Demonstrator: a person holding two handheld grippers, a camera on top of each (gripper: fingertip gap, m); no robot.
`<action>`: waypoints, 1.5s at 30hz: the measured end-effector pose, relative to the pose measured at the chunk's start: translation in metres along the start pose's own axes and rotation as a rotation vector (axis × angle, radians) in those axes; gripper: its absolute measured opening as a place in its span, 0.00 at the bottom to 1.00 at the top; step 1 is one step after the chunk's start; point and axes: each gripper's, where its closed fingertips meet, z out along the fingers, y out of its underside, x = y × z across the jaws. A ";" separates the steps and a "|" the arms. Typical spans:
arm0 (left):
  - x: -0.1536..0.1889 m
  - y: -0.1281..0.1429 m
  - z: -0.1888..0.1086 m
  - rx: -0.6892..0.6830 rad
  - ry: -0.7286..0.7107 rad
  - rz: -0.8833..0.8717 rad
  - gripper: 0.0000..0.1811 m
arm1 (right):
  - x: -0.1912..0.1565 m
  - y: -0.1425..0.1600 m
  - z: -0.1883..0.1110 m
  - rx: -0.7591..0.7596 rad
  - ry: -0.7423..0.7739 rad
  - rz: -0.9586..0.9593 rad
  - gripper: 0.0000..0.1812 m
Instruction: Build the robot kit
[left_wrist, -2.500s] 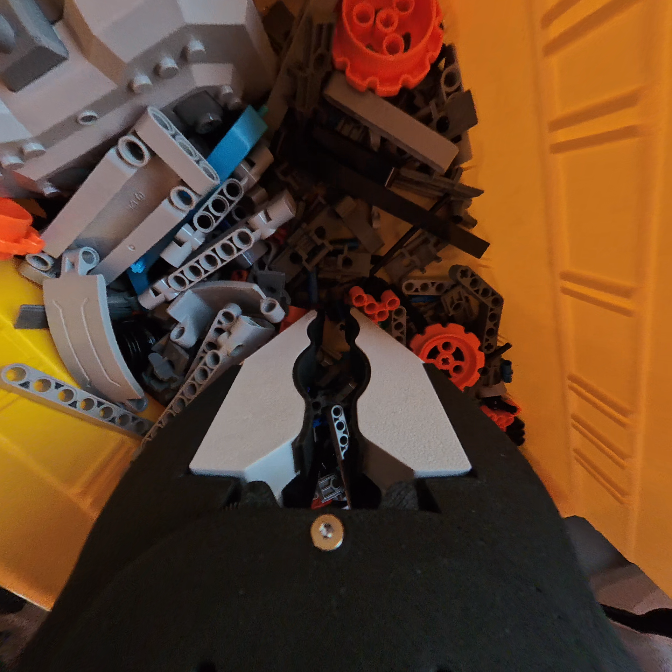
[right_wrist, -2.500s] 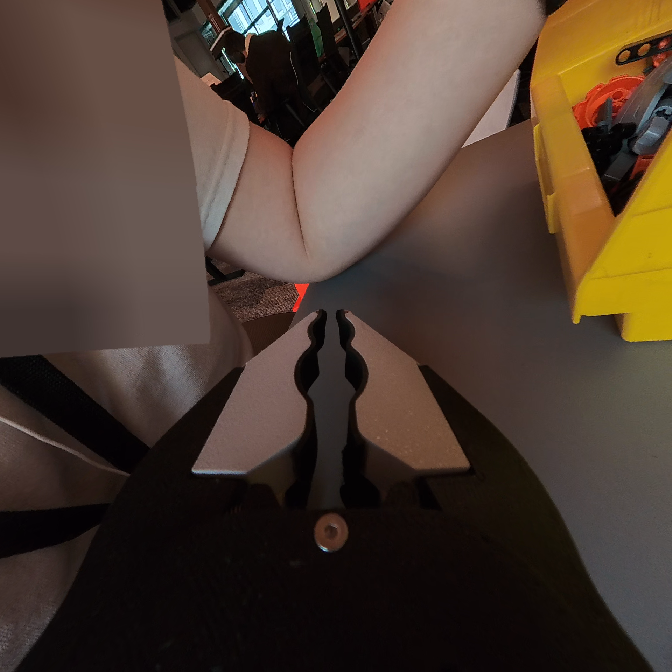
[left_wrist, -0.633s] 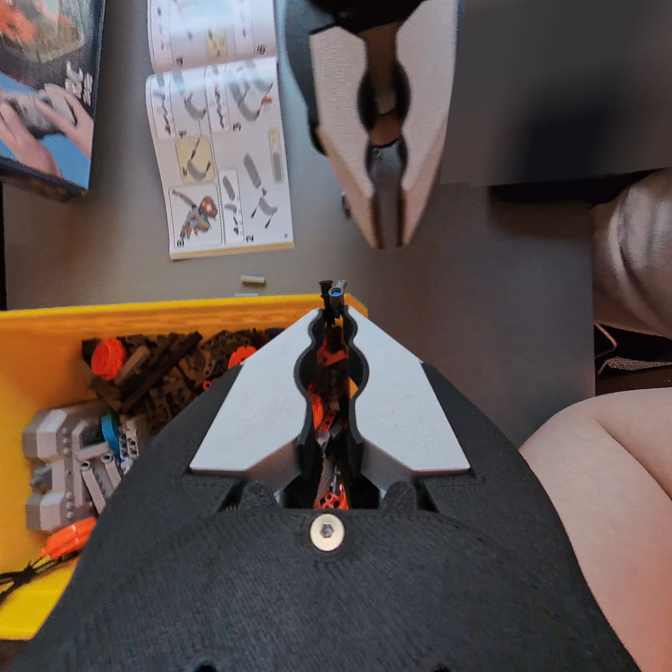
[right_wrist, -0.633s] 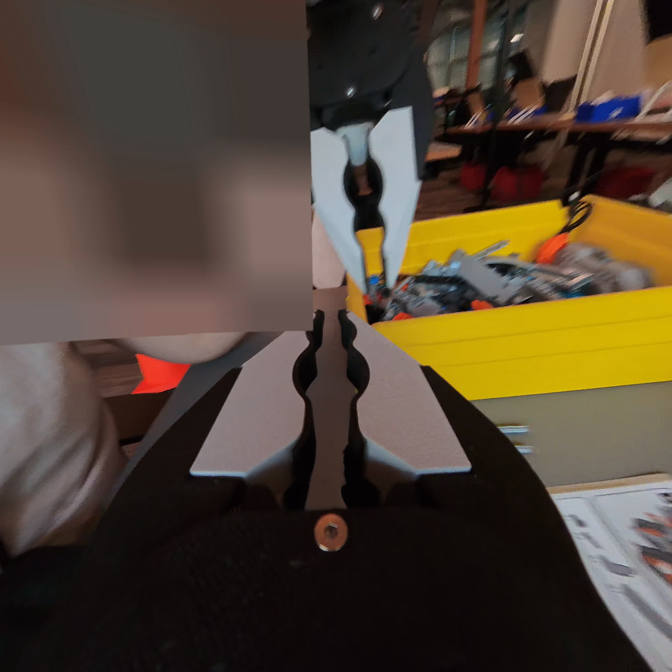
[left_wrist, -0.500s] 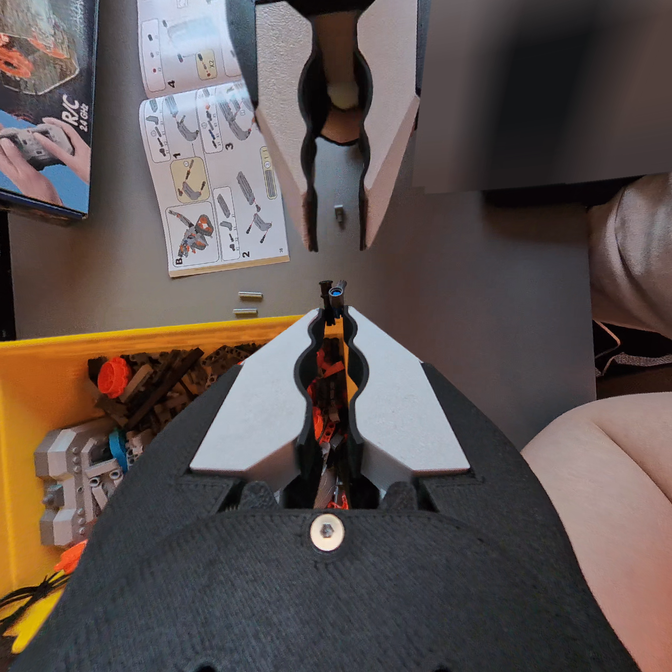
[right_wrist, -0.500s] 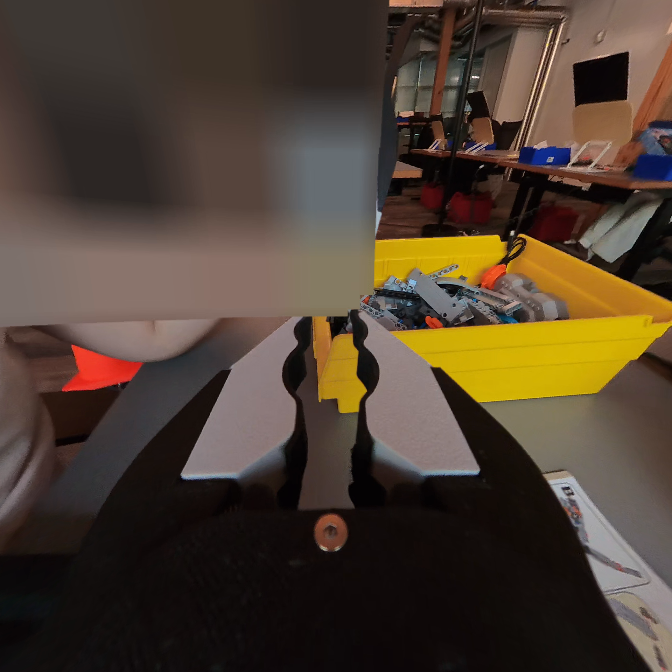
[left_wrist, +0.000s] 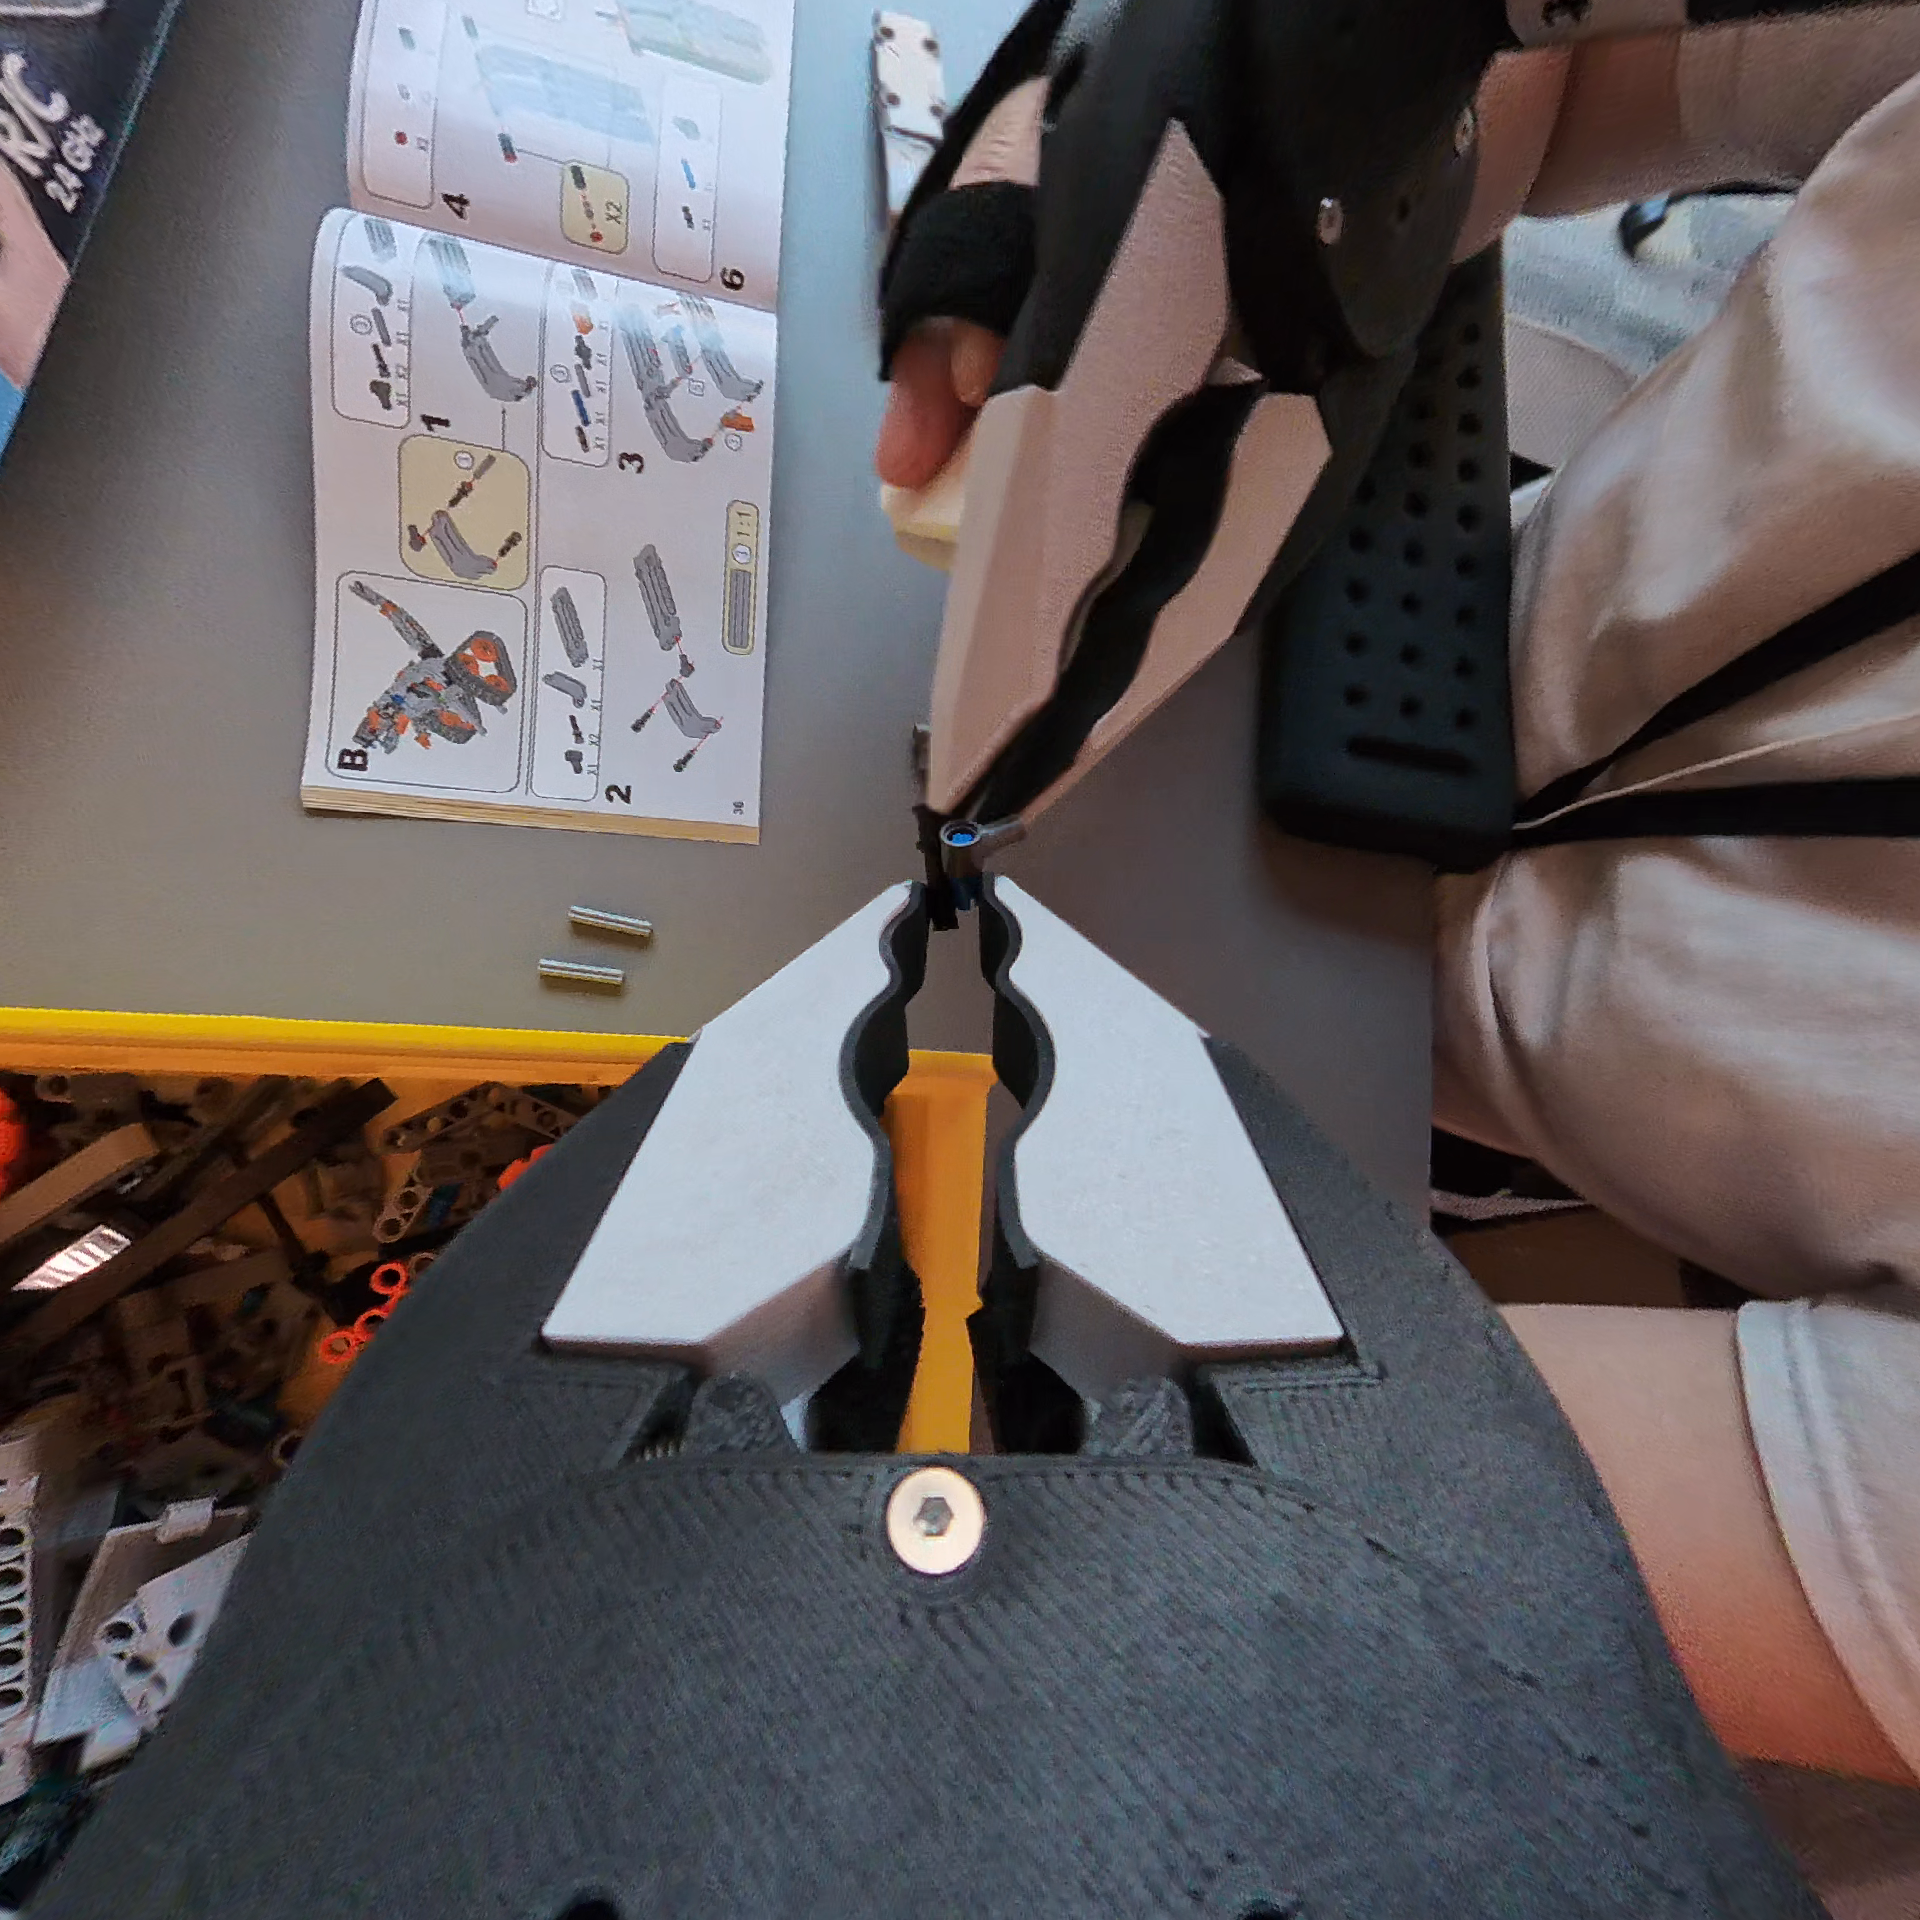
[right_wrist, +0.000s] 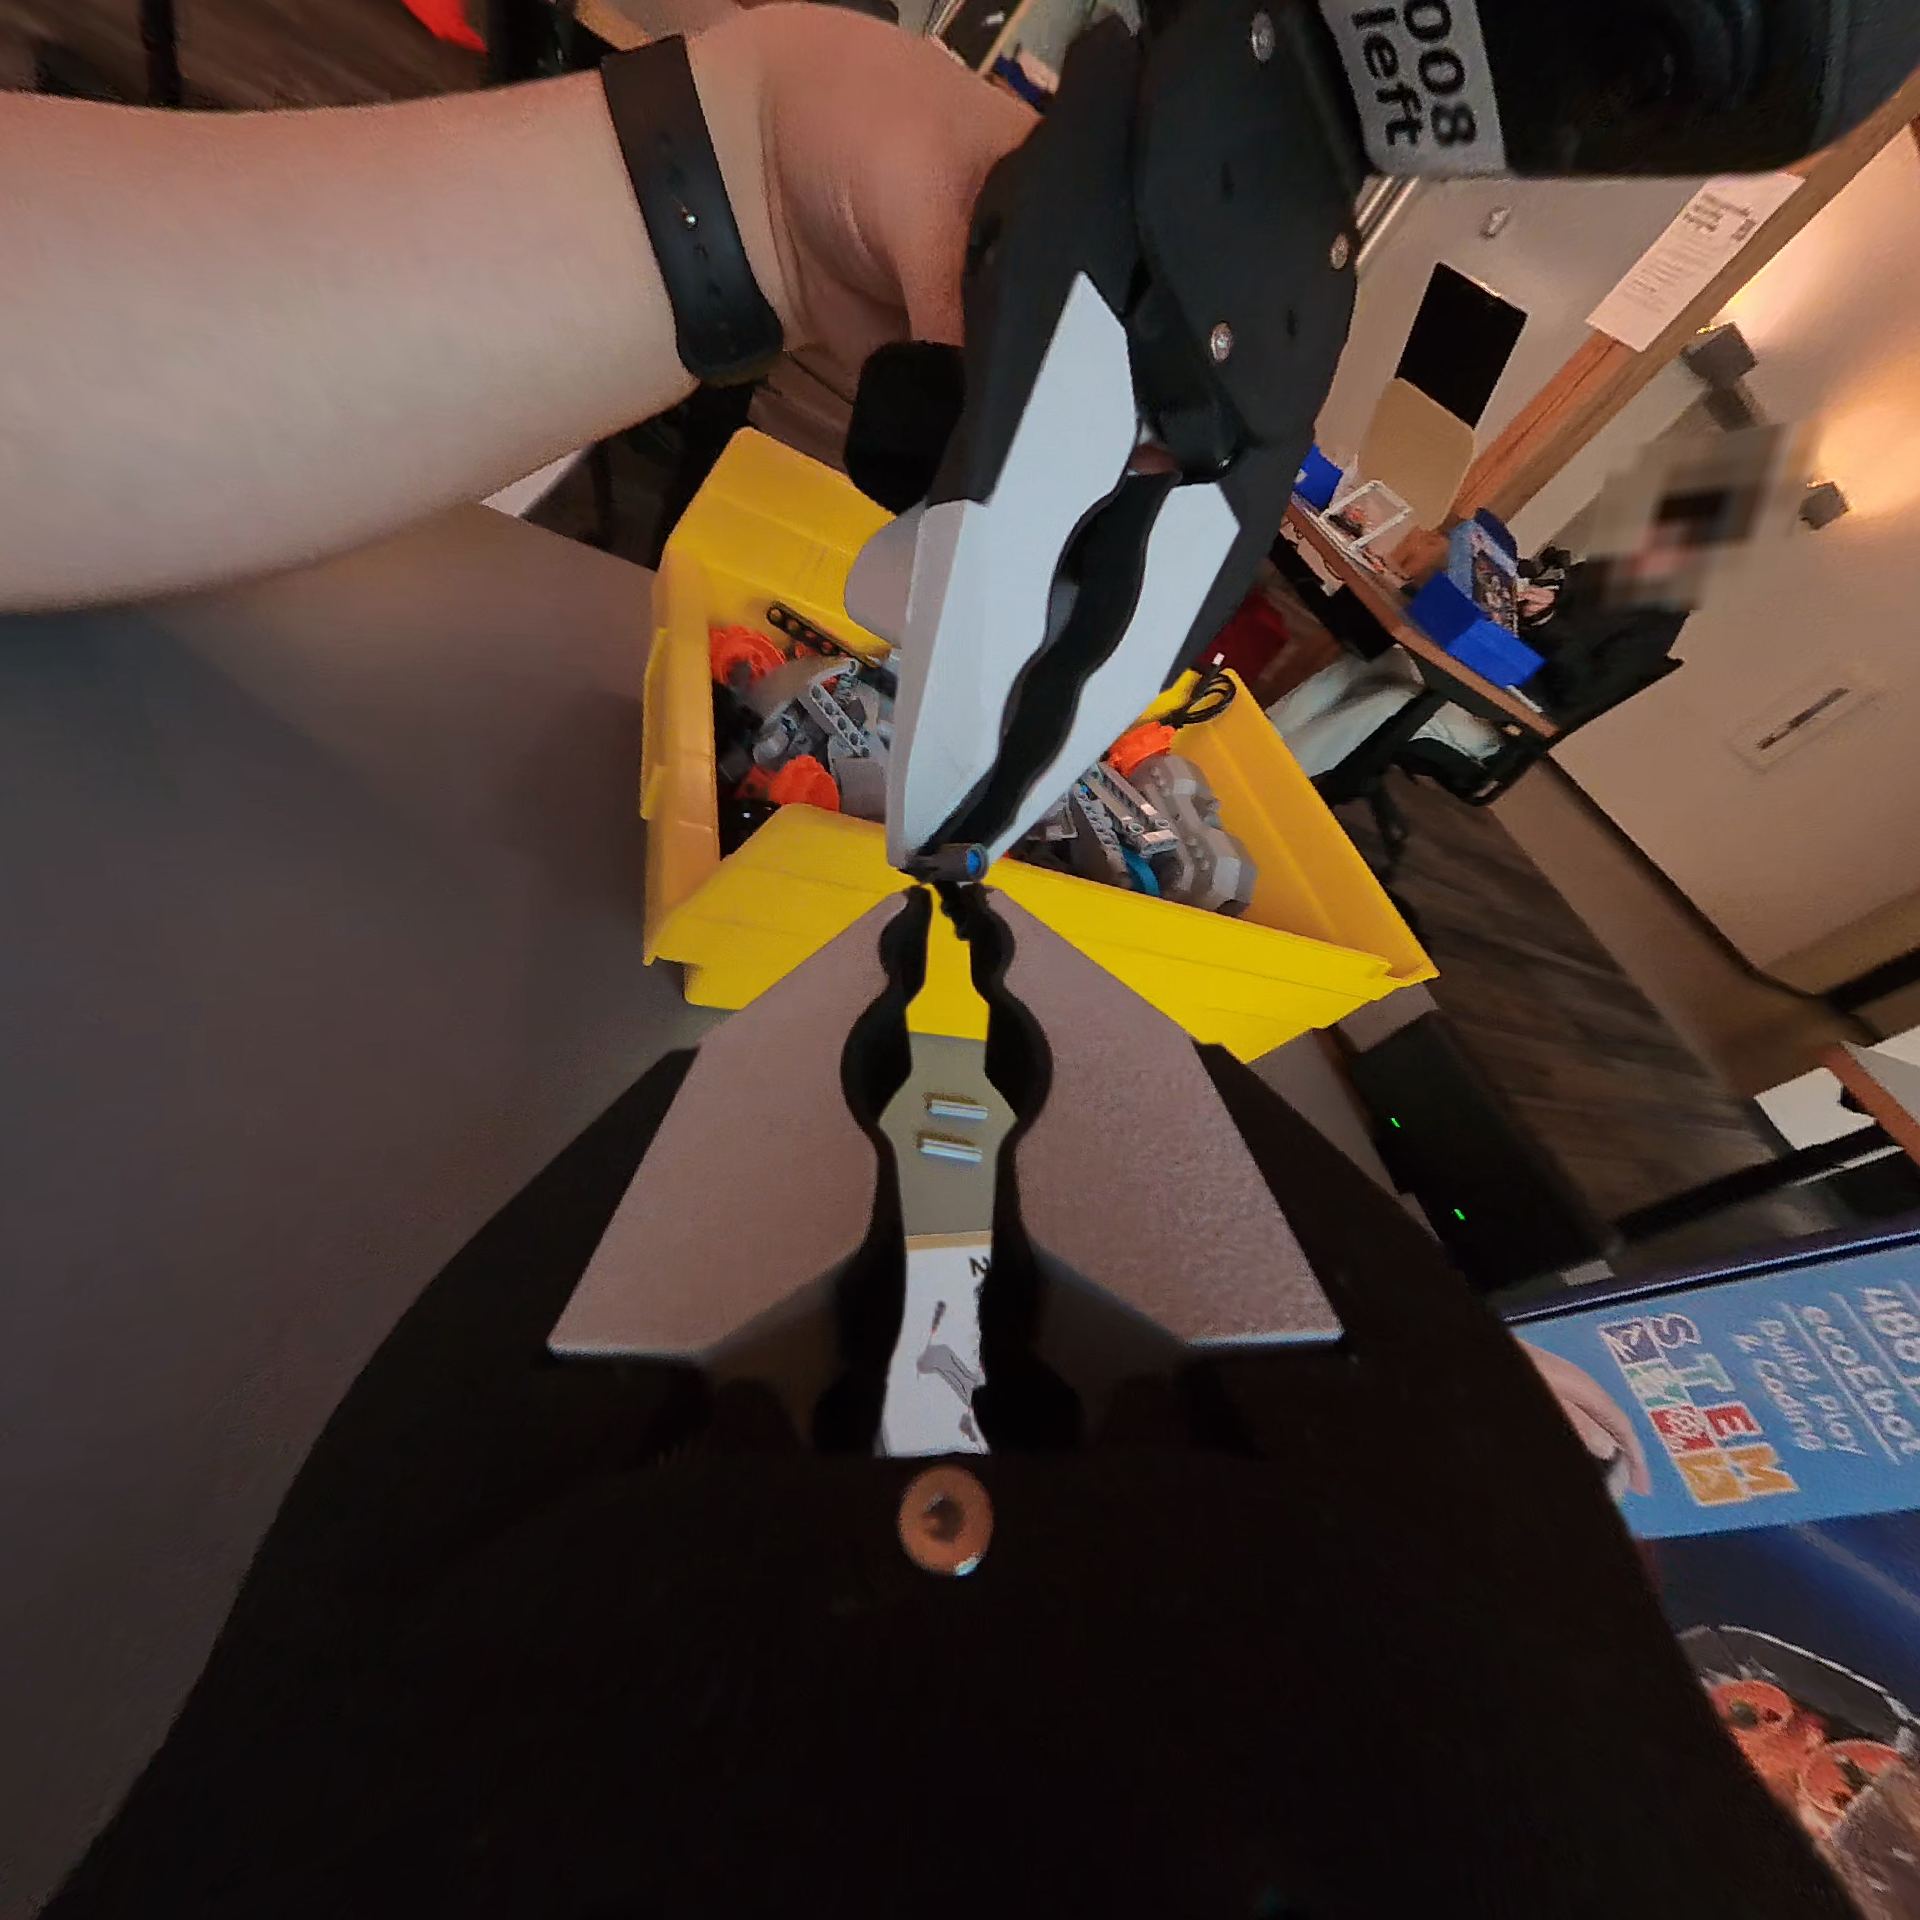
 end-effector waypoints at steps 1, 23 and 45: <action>-0.003 -0.002 0.000 0.011 0.000 -0.021 0.05 | 0.000 0.000 -0.001 -0.004 0.000 -0.005 0.01; 0.001 -0.004 0.009 -0.003 0.122 -0.177 0.04 | 0.001 -0.009 -0.006 0.012 0.008 -0.086 0.05; -0.024 0.039 -0.029 -0.013 -0.033 -0.332 0.04 | 0.029 -0.009 0.017 0.088 -0.077 0.365 0.01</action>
